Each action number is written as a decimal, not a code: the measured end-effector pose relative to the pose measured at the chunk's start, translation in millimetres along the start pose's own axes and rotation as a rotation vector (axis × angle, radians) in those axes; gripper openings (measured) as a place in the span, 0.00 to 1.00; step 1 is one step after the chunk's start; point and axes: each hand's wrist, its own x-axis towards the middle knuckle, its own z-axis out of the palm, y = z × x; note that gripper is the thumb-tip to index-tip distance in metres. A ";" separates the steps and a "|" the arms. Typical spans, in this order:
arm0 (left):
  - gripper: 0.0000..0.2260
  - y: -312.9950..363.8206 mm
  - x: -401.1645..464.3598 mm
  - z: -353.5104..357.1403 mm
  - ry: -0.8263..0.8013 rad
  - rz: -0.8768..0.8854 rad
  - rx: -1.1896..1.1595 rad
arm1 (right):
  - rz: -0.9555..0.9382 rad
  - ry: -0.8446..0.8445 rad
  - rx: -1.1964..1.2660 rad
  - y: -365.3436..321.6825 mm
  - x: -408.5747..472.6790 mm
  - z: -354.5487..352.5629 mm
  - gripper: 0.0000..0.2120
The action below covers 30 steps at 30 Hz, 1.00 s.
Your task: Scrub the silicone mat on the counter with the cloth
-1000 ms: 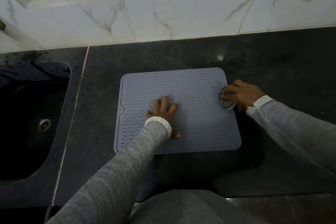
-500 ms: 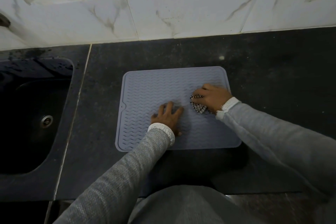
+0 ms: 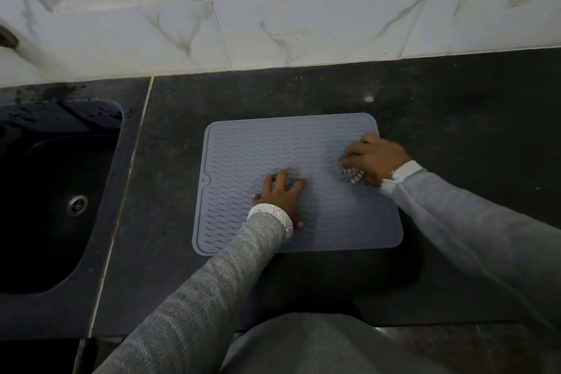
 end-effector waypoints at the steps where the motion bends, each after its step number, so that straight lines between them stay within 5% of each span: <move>1: 0.43 -0.2 0.2 0.0 0.000 0.002 0.002 | -0.014 0.023 -0.013 -9.3 8.9 1.4 0.23; 7: 0.43 -1.4 0.3 0.3 0.003 0.004 0.013 | -0.157 -0.001 -0.132 -10.8 6.2 12.3 0.27; 13: 0.43 -1.4 2.1 1.3 0.000 0.002 0.014 | -0.011 -0.143 -0.030 24.6 -30.3 5.6 0.25; 19: 0.43 -1.2 2.9 2.3 0.009 -0.002 0.020 | -0.070 0.040 -0.047 -16.9 11.0 3.3 0.26; 22: 0.43 -1.6 2.9 1.7 0.004 0.002 0.027 | -0.066 -0.087 -0.116 -34.7 17.9 6.0 0.24; 26: 0.43 -2.3 1.6 3.0 0.020 0.004 0.016 | -0.140 -0.023 -0.160 2.9 -8.2 20.4 0.28; 30: 0.42 -2.2 1.1 3.3 0.028 0.004 0.016 | 0.009 -0.193 -0.142 19.9 -32.2 0.6 0.27</move>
